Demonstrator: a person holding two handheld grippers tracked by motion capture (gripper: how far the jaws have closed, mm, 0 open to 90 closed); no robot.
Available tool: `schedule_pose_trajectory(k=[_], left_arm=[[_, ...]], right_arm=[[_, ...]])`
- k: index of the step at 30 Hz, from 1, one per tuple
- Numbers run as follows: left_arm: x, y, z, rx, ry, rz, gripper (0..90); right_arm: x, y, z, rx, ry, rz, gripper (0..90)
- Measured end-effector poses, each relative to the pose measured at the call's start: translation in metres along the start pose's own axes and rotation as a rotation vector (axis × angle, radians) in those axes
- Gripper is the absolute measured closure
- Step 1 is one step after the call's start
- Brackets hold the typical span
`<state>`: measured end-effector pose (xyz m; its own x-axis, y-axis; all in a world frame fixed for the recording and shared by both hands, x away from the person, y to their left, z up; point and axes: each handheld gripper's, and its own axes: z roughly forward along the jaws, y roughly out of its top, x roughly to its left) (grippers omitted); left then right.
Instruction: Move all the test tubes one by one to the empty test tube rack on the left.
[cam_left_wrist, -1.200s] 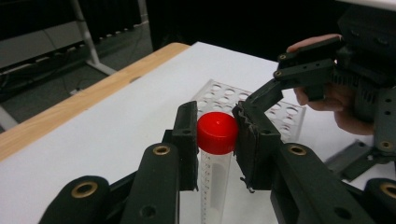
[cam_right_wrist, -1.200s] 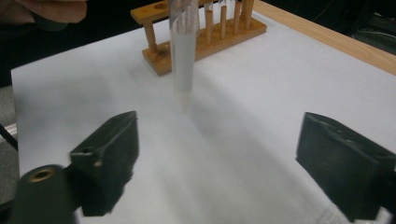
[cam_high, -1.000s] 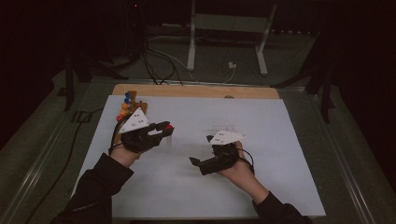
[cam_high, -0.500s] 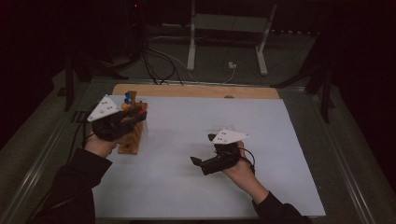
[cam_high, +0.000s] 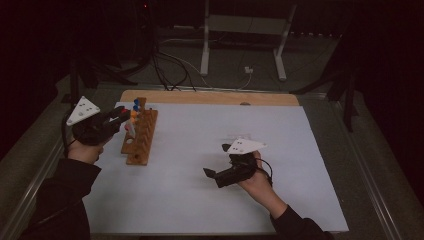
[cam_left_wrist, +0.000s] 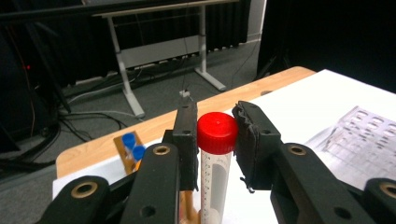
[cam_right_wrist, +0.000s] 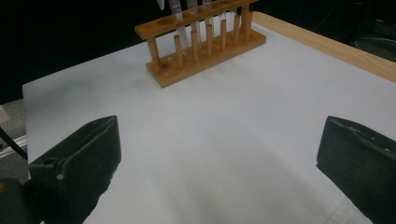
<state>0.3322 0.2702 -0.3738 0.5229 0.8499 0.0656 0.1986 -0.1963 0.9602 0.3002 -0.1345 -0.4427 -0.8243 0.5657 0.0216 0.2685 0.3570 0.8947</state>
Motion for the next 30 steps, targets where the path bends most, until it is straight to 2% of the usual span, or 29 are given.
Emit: schedule_pose_trajectory(k=[3,10,12,22,30], left_arm=[[0.004,-0.008,0.001,0.014,0.032,0.003,71.8],[0.011,-0.030,0.007,0.029,0.078,-0.029,71.8],[0.012,-0.035,0.009,0.032,0.067,-0.053,71.8],[0.010,-0.064,0.019,0.087,0.064,-0.083,71.7],[0.008,-0.075,0.024,0.127,0.066,-0.072,71.6]], right_arm=[[0.000,0.000,-0.001,0.001,-0.002,0.002,0.0],[0.000,0.000,-0.001,0.003,0.001,0.000,0.0],[0.000,0.000,-0.002,0.002,0.003,0.001,0.0],[-0.001,0.000,-0.002,0.000,0.006,0.008,0.0],[-0.002,0.001,-0.003,-0.002,0.006,0.010,0.0]])
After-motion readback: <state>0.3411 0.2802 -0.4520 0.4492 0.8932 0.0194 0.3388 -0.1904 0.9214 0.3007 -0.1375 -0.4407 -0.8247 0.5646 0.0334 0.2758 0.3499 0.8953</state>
